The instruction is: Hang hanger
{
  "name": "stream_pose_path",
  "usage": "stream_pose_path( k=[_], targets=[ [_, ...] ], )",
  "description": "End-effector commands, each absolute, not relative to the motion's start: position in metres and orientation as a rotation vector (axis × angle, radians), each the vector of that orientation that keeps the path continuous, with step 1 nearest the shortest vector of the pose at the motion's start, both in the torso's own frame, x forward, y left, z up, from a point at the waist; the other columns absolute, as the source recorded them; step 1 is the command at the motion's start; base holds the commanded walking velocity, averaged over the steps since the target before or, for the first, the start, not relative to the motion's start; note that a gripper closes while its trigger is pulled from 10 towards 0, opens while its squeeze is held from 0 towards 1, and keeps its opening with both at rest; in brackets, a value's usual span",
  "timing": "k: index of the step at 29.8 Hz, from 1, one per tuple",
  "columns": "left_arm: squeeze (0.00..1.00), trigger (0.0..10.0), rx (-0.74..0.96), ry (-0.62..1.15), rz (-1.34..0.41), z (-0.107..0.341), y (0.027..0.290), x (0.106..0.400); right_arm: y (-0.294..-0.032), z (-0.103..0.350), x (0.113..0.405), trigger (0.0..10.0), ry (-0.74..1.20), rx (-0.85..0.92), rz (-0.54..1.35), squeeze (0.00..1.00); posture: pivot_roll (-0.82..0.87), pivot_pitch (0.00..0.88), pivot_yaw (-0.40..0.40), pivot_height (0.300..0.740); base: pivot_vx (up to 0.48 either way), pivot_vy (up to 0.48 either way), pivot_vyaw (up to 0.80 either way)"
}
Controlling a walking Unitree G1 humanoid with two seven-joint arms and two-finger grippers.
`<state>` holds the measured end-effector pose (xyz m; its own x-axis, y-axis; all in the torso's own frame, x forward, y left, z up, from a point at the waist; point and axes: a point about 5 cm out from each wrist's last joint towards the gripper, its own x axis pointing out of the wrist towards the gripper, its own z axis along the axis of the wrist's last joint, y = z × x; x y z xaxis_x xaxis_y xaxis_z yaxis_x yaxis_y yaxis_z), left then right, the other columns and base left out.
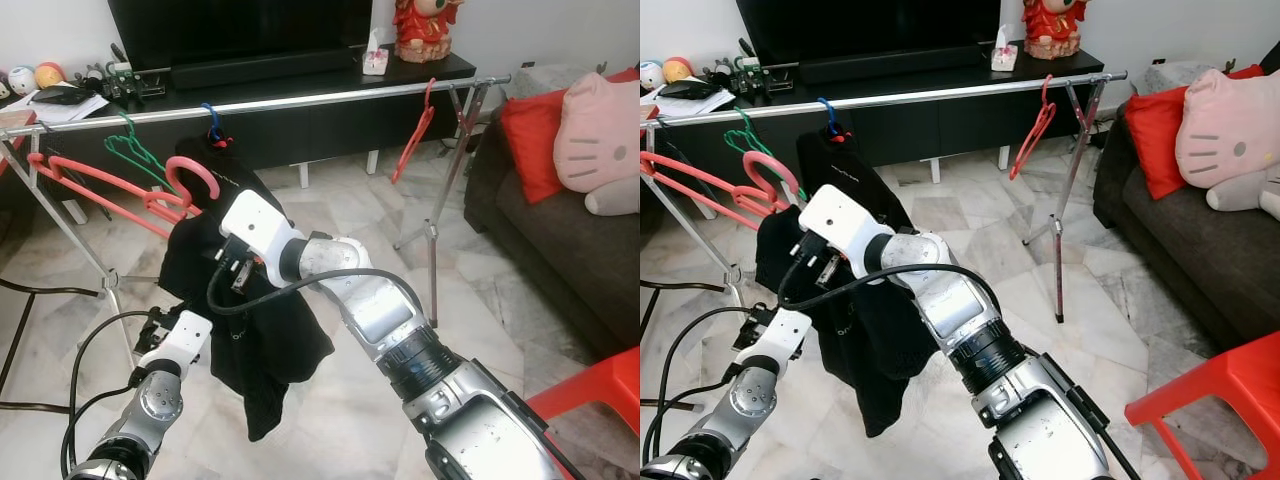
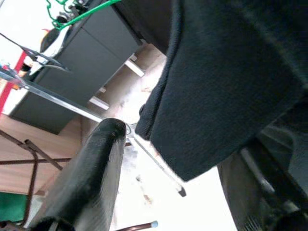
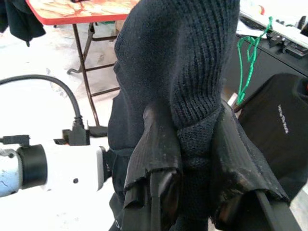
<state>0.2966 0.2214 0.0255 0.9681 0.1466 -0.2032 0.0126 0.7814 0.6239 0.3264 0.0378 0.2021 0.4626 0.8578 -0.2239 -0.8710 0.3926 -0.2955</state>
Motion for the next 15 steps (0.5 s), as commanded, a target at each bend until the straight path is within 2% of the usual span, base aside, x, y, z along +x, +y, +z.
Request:
stream_pose_path(
  k=[1,15],
  targets=[
    [0.00,0.0,0.645,0.253,0.080,0.0254,0.2230,0.2958,0.0478,0.2184,0.3184,0.0,-0.041,-0.390,1.136,0.00,-0.10,0.000,0.084,0.740,0.000,0.000,0.00],
    [0.00,0.0,0.554,0.259,0.083,0.0255,0.2220,0.2959,0.0411,0.2103,0.3189,0.0,-0.016,-0.427,1.127,0.00,-0.10,0.000,0.081,0.740,0.000,0.000,0.00]
  ],
)
